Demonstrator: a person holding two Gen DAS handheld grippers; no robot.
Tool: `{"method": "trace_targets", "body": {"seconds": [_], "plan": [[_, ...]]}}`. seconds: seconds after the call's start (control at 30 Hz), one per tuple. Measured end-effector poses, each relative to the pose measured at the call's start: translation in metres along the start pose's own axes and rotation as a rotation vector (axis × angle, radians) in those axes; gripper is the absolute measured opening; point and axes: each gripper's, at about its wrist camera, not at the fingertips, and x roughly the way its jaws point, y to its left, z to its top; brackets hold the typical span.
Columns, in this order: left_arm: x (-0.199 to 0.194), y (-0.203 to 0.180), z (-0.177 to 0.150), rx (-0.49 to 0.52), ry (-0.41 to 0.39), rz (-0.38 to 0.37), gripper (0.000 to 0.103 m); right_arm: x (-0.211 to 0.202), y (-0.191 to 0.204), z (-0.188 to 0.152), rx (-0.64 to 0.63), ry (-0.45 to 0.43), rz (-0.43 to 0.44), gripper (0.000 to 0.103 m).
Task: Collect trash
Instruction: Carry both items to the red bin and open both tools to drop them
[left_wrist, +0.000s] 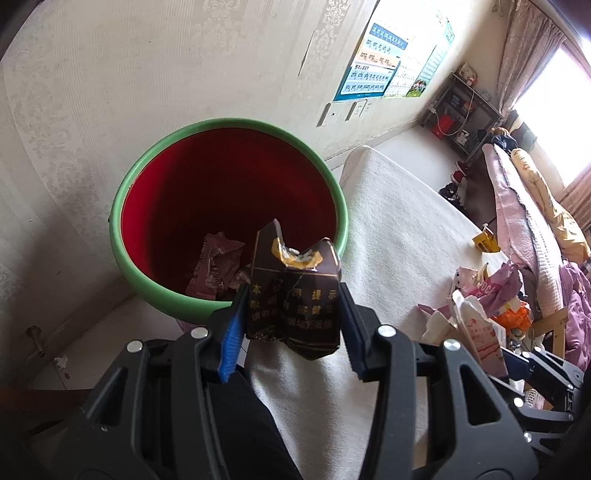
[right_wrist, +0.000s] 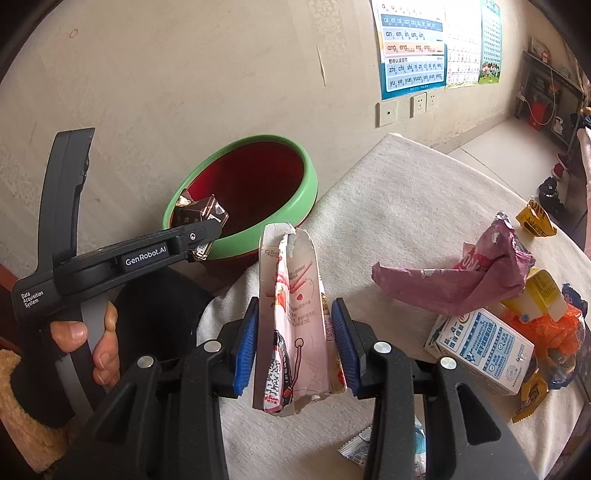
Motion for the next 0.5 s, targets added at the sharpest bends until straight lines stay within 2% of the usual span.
{"method": "trace_targets", "body": {"seconds": [0.3, 0.5], "plan": [[-0.001, 0.023, 0.019, -0.029, -0.033, 0.048, 0.045, 0.016, 0.016, 0.020, -0.039, -0.006, 0.029, 0.038], [0.003, 0.045, 0.040, -0.053, -0.044, 0.095, 0.045, 0.031, 0.034, 0.057, -0.053, -0.036, 0.092, 0.039]]}}
